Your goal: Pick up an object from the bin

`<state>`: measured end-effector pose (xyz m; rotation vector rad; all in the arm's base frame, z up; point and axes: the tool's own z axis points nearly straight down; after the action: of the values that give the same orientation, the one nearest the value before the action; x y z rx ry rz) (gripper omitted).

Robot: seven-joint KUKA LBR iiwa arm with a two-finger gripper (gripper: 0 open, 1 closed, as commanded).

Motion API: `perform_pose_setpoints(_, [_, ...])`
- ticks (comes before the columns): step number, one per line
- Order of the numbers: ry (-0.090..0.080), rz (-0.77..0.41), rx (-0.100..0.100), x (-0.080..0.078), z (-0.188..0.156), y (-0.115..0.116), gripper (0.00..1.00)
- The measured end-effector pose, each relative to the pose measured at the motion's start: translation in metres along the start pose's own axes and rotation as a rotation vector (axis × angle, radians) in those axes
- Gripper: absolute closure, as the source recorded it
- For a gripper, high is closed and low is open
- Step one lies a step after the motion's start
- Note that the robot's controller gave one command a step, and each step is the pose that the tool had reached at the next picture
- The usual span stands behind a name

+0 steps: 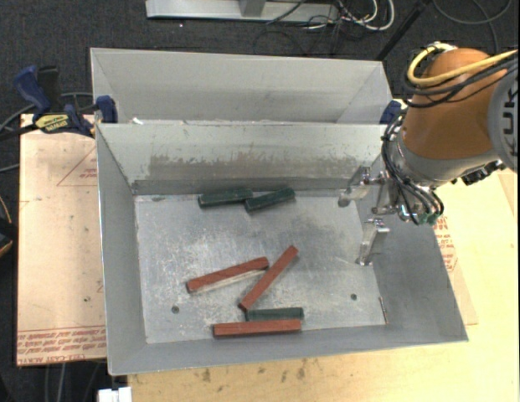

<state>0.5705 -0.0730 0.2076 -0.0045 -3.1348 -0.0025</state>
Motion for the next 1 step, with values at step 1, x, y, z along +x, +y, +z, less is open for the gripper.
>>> perform_pose_setpoints(1, [-0.008, -0.002, 0.001, -0.0015, -0.0045, 0.0002, 0.0])
